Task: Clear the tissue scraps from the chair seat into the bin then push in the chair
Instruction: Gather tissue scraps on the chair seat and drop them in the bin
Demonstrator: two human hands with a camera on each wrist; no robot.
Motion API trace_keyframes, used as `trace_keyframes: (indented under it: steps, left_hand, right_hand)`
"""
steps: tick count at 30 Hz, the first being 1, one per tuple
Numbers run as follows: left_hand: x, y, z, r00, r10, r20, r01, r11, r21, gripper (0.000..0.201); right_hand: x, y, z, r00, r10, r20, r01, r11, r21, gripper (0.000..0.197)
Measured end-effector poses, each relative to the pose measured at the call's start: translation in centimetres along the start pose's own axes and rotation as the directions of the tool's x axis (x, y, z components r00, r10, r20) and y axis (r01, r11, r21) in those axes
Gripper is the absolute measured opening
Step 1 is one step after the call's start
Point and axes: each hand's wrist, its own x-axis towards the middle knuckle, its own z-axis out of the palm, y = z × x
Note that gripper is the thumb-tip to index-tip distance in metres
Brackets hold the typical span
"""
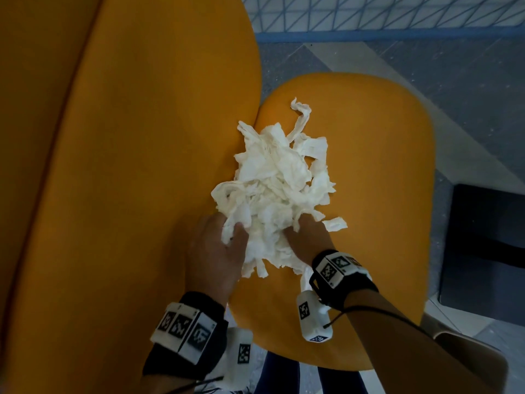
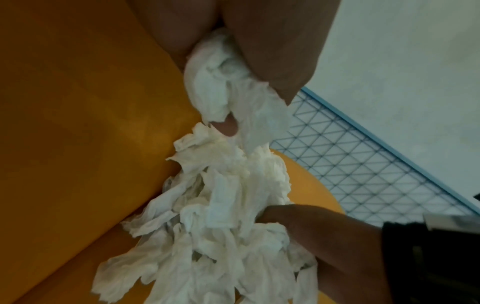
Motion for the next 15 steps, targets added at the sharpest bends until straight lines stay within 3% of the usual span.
trace_keyframes:
  steps: [2,7,12,15]
  left_hand:
    - [-0.5,-0.2,-0.7,1.000,-0.003,-0.020,0.004,1.000,0.015,0.006]
    - [-1.4,-0.2,-0.7,0.994,-0.092,0.058,0.096,0.992,-0.076,0.025]
    - [-0.3,0.3,0.9,0.969,-0.147,0.197,0.175,0.976,-0.130,0.048]
    - [1.3,-0.4,2.6,0.945,-0.144,0.293,0.164,0.985,-0.045,0.060]
  right_hand:
    - [-0.3,0.1,-0.5,0.998,0.061,-0.025,-0.058,0.992,0.110,0.041]
    - [-1.4,1.4,-1.9,0.985,0.052,-0.163,-0.025,0.986,0.164,0.050]
    - [-2.5,3.0,-2.9,0.964,0.039,-0.262,0.037,0.960,0.279,0.016]
    - [-3.2,3.5,-3.2,0.969,-0.009,-0.247,0.074,0.964,0.257,0.014]
